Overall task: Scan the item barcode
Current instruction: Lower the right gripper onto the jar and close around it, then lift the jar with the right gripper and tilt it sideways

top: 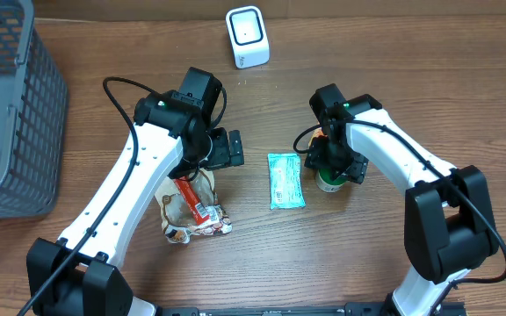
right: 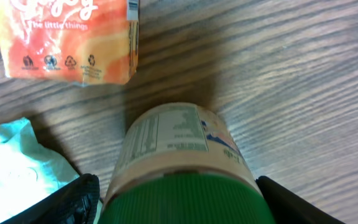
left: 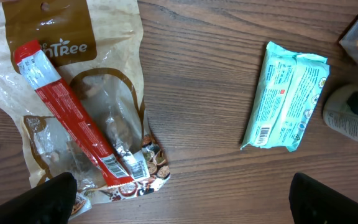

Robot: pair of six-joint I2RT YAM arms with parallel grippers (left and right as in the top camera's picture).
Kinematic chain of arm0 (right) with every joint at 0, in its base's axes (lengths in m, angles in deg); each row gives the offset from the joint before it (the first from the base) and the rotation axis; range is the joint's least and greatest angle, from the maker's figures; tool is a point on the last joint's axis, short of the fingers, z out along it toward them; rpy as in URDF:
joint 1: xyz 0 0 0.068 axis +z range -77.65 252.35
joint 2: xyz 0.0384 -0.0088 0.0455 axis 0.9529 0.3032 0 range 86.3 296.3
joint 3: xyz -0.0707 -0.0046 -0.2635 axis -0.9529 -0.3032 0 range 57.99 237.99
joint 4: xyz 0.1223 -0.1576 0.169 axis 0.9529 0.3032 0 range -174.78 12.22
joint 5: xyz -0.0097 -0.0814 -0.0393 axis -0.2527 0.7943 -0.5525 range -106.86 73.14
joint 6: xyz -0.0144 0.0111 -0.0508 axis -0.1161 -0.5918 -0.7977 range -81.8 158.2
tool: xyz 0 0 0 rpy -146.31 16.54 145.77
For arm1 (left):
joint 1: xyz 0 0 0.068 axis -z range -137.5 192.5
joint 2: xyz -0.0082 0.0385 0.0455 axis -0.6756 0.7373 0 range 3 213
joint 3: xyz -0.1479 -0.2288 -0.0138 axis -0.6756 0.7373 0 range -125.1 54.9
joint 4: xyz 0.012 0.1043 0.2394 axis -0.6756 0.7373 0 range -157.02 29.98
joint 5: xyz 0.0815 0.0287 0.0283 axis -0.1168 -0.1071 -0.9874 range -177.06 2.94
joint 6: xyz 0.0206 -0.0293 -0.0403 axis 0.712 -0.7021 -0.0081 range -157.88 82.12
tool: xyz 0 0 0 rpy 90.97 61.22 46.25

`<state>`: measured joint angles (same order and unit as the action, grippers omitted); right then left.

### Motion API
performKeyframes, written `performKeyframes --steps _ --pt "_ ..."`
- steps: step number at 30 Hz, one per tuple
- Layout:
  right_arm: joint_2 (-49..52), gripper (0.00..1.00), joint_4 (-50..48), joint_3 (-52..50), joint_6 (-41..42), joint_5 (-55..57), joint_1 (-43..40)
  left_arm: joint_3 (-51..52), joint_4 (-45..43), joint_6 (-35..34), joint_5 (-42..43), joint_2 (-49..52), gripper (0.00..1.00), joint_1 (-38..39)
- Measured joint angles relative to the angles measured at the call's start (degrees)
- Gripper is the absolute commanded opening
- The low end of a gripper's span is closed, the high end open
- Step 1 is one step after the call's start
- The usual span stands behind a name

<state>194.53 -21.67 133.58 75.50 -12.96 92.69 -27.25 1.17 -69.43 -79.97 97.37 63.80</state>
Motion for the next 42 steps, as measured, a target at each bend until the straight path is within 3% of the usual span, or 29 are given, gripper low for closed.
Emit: performKeyframes --steps 9,14,17,26,31,34,40,42 --pt "0.0 0.74 -2.6 -3.4 0.1 0.0 0.0 0.0 0.0 0.0 0.0 0.0 1.00 0.0" --pt "0.0 0.61 -2.6 -3.4 0.2 -0.1 0.0 0.0 0.0 0.0 0.0 0.0 1.00 0.0" --pt "0.0 0.45 -2.7 -3.4 0.2 -0.1 -0.1 0.0 0.0 0.0 0.0 0.0 1.00 0.0" --pt "-0.1 0.38 -2.0 -3.4 0.2 -2.4 -0.1 0.0 0.0 0.0 0.0 0.0 1.00 0.0" --pt "-1.1 0.26 0.5 -3.4 0.2 -5.0 -0.1 0.0 0.0 0.0 0.0 0.0 1.00 0.0" --pt "-3.7 0.22 2.3 -3.4 0.2 -7.5 -0.1 0.0 0.0 0.0 0.0 0.0 1.00 0.0" --pt "-8.8 0.04 0.7 -2.6 0.2 -18.8 -0.1 0.0 0.0 0.0 0.0 0.0 1.00 0.0" --pt "-9.0 0.04 0.3 -2.5 0.2 -23.2 -0.1 0.0 0.0 0.0 0.0 0.0 1.00 0.0"
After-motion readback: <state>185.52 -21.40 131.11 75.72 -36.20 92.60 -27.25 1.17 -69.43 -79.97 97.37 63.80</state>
